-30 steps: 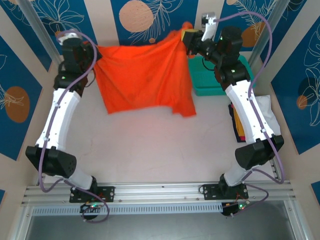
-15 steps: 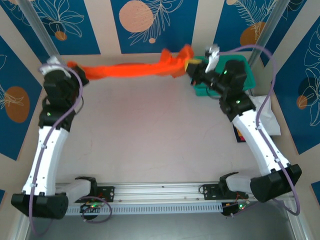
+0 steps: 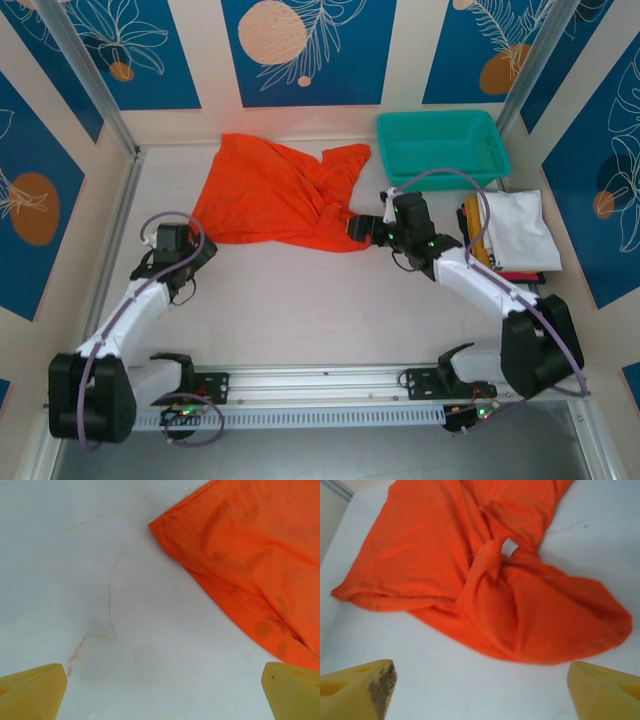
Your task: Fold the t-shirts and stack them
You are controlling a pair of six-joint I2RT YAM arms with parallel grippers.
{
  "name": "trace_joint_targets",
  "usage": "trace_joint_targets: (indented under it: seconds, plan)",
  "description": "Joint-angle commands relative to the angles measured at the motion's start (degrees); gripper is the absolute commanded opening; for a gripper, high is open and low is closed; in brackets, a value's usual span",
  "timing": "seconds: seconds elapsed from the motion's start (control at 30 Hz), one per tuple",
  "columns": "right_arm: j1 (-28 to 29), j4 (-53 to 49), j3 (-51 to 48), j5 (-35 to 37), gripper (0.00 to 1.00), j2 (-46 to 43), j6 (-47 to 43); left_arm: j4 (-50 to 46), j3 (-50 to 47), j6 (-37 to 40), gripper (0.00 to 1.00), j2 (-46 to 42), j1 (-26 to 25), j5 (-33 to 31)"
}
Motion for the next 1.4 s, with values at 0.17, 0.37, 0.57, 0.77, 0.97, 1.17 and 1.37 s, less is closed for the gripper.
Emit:
trace_joint_targets:
  seconds: [0.17, 0.37, 0.57, 0.77, 0.97, 1.17, 1.37]
  plan:
    - [1.7, -5.4, 17.3, 5.0, 0.64, 19.0, -1.4, 6.2, 9.3, -2.8, 0.99, 15.0, 0.8, -0.5]
    - [2.7, -10.2, 31.6, 3.3, 0.55, 33.7, -1.9, 7.4, 11.4, -4.2, 0.99, 18.9, 1.1, 0.9]
    - [2.4, -12.3, 40.2, 2.7, 0.37, 41.9, -1.6, 7.1, 10.1, -4.3, 0.98, 17.2, 1.3, 1.1]
    - [2.2, -12.7, 40.4, 1.6, 0.00, 40.2, -2.8, 6.7, 9.2, -4.0, 0.99, 15.9, 2.0, 1.3]
    - [3.4, -5.0, 31.2, 0.5, 0.00, 30.5, -4.2, 7.4, 9.4, -4.2, 0.98, 15.9, 2.4, 1.8]
    - [7.0, 0.3, 22.3, 2.4, 0.00, 21.1, -5.0, 8.1, 9.6, -4.6, 0.98, 16.6, 2.5, 2.9]
    - [20.2, 9.5, 4.2, 21.3, 0.00, 9.1, 3.8, 8.3, 9.6, -4.7, 0.99, 16.5, 2.5, 3.3]
